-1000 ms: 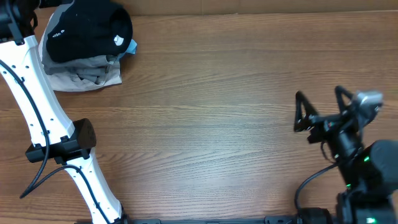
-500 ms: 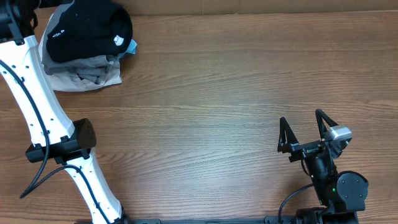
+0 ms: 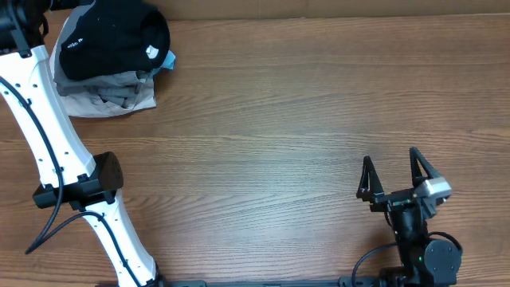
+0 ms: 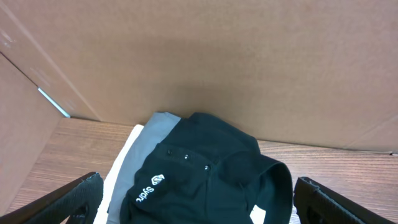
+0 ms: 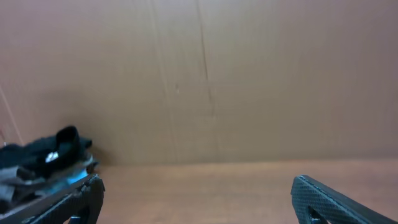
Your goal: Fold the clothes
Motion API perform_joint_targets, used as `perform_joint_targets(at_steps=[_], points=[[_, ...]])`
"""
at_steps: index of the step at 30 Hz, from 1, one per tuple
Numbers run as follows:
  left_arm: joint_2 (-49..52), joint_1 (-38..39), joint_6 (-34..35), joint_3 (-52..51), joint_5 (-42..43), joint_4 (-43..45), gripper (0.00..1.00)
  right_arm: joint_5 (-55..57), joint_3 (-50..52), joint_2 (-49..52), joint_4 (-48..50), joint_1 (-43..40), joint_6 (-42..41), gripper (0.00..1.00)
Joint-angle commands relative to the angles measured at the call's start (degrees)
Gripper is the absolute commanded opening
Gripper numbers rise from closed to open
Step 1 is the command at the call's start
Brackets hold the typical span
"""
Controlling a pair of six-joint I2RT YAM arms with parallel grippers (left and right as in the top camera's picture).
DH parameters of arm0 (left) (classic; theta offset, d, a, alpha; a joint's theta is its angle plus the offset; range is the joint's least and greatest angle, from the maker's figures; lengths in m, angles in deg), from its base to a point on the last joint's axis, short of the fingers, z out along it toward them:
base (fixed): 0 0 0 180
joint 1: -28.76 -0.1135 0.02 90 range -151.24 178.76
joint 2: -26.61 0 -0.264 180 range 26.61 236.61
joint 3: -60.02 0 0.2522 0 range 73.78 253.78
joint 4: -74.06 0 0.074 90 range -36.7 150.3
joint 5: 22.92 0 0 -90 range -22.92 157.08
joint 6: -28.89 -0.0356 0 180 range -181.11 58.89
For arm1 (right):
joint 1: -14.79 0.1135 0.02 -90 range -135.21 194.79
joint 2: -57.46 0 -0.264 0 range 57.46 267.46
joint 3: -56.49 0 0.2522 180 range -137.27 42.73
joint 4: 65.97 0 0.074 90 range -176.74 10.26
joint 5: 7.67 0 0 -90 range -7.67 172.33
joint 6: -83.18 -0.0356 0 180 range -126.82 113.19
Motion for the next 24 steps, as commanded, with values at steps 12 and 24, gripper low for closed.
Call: perform_joint_targets(at_steps=[12,24], points=[[0.28,0.22,0.55,-0.20,0.02,0.07,1.00,0.66,2.10,-2.80,6.45,0.33,0.02,1.00],[0.28,0.22,0.55,-0.20,0.02,0.07,1.00,1.07,5.22,-2.80,8.94,0.39,0.02,1.00]])
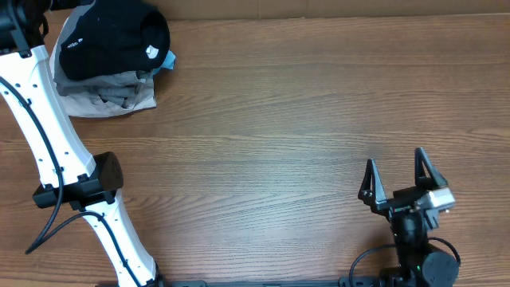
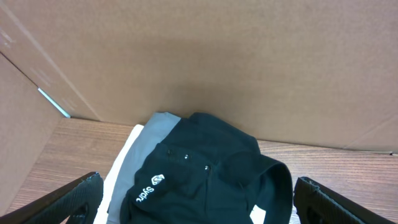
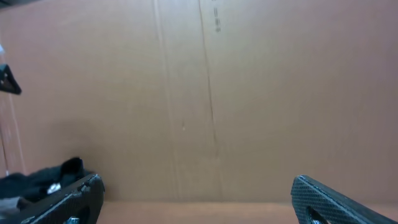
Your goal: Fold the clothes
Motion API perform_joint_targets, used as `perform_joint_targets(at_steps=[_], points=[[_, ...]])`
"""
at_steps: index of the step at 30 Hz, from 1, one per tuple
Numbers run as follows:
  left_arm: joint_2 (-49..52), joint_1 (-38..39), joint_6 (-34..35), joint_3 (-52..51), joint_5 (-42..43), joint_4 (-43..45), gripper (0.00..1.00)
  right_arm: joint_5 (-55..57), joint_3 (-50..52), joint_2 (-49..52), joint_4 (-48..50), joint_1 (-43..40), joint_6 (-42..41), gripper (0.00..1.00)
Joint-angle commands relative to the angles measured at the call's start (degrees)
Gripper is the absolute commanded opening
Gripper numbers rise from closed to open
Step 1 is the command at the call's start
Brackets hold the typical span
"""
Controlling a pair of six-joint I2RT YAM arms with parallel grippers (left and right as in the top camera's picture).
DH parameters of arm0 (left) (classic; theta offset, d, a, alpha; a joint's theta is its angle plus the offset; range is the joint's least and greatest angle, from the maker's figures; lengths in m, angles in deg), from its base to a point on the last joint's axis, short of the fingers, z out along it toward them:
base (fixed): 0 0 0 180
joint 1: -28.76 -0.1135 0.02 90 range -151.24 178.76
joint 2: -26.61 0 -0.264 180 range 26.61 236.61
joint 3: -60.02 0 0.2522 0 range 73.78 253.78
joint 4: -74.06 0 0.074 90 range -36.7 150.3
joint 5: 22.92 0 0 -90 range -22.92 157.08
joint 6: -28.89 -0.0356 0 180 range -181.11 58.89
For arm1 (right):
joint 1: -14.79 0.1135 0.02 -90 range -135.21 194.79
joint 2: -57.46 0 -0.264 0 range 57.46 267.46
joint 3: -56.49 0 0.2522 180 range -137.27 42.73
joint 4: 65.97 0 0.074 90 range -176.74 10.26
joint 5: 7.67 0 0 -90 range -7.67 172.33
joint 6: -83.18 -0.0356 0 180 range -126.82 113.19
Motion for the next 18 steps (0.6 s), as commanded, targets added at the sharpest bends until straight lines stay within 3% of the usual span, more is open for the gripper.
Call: perform_joint_targets(at_steps=[1,10,18], points=[[0.28,0.22,0.55,-0.20,0.00,0.09,1.00,0.98,0.61,-0.59,-5.33,0.37,0.00,1.00],[0.28,0.22,0.55,-0.20,0.00,0.09,1.00,-0.09,0.61,-0.59,-21.86,0.37,-0.07,1.00],[0.28,0.22,0.55,-0.20,0.00,0.09,1.00,0.35,0.61,-0.57,-21.57,0.37,-0.02,1.00]])
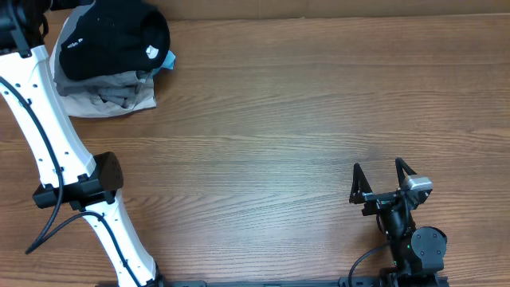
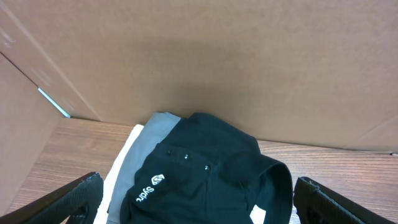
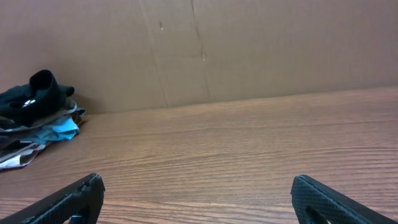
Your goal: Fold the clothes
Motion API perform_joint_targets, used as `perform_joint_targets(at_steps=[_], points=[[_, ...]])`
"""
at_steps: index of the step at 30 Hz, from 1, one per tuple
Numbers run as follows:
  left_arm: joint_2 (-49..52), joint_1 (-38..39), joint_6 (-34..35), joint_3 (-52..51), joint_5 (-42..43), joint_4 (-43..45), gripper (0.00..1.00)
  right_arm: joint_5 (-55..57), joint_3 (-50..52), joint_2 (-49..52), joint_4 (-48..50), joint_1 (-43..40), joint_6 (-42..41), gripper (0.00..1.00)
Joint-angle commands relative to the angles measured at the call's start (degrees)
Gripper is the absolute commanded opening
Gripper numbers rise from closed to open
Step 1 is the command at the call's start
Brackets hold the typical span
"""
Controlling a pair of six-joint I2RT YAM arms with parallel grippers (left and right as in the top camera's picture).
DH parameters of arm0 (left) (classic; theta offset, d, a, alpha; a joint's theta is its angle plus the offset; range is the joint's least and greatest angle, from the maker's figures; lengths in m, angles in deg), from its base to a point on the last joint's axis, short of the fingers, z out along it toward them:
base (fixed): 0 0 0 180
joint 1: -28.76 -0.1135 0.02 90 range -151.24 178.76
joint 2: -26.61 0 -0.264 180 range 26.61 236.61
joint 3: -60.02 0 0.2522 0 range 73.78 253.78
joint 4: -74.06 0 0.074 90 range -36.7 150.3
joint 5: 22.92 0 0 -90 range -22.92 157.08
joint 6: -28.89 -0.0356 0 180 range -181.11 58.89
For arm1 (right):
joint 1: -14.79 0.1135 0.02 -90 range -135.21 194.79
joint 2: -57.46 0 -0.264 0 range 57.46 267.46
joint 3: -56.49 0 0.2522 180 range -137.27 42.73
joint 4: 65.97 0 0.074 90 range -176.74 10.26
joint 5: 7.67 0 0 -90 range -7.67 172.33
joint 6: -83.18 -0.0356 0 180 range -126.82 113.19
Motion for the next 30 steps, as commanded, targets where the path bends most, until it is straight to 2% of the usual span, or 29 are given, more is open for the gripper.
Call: perform_joint_targets(at_steps=[1,30], points=[[0.28,0.22,0.55,-0.20,0.02,0.09,1.00,0.00,0.59,-0.46,0.28,0.37,-0.02,1.00],[-0.96,0.70,0.55,-0.76,0.00,0.02,1.00,0.00,0.59,-0.46,0.28,0.37,-0.02,1.00]])
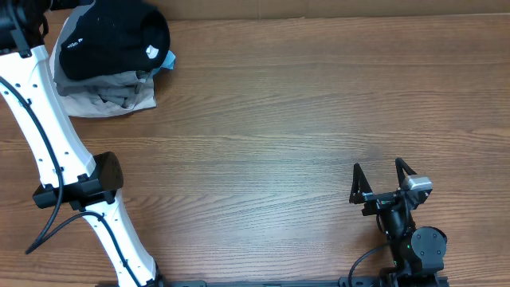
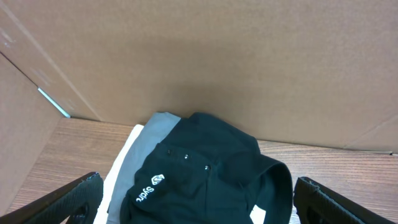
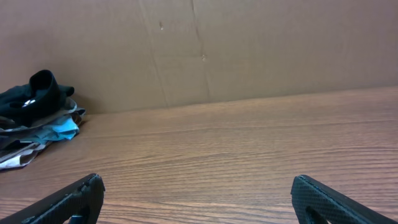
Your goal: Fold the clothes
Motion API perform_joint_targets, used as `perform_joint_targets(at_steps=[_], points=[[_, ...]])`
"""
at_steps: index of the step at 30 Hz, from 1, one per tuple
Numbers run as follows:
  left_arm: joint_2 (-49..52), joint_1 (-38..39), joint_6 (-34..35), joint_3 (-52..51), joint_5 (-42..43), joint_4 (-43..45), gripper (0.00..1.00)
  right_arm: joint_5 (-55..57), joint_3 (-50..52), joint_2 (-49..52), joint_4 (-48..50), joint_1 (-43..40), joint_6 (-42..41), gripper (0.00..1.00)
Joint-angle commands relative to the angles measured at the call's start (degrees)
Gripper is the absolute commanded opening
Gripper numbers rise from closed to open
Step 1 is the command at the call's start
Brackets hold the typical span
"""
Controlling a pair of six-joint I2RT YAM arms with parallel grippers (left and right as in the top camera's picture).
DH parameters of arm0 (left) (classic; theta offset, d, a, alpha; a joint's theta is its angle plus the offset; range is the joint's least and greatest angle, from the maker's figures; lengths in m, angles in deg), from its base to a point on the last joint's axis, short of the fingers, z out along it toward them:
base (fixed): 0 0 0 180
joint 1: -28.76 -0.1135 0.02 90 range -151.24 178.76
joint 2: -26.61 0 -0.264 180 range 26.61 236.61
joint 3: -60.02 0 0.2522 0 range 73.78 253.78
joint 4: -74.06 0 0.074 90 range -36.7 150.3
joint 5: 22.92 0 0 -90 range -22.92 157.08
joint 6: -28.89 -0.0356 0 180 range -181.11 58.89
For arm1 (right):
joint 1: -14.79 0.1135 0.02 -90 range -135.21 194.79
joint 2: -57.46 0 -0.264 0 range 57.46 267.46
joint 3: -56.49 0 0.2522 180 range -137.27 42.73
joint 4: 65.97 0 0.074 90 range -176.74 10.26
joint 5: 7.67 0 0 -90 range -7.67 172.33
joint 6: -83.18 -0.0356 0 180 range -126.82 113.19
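Observation:
A pile of clothes point(image 1: 107, 64) lies at the table's far left corner, with a black garment point(image 2: 205, 177) bearing a white logo on top and grey cloth point(image 1: 107, 97) under it. My left gripper point(image 2: 196, 182) hangs open above the pile, holding nothing. My right gripper point(image 1: 379, 177) stands open near the front right edge, far from the pile point(image 3: 34, 112), with only bare wood between its fingers point(image 3: 74, 199).
A cardboard wall point(image 3: 249, 50) closes off the back of the wooden table point(image 1: 279, 119). My left arm's white links point(image 1: 48, 135) run down the left side. A bit of blue cloth point(image 1: 166, 60) sticks out of the pile.
My left gripper stayed open over the pile throughout. My right gripper was open and raised at the front right, facing the cardboard wall. Then it faced higher up the wall. By the last earlier moment it sat lower, looking across the table, and rests there now.

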Motion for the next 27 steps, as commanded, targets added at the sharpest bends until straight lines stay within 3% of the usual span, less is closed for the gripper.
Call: perform_joint_targets(at_steps=[1,5,18,21,27], points=[[-2.01,0.96,0.55,-1.36,0.00,-0.02,1.00,0.00,0.61,-0.46,0.26,0.37,-0.04,1.00],[-9.31,2.05,0.55,-8.41,0.00,0.09,1.00,0.00,0.61,-0.46,0.26,0.37,-0.04,1.00],[-45.86,3.63,0.55,-51.17,-0.02,0.09,1.00,0.00,0.61,-0.46,0.26,0.37,-0.04,1.00],[-57.86,5.97,0.55,-67.14,0.00,0.09,1.00,0.00,0.61,-0.46,0.26,0.37,-0.04,1.00],[-72.02,7.69,0.35,-88.41,-1.68,2.29,1.00,0.00,0.61,-0.46,0.26,0.37,-0.04,1.00]])
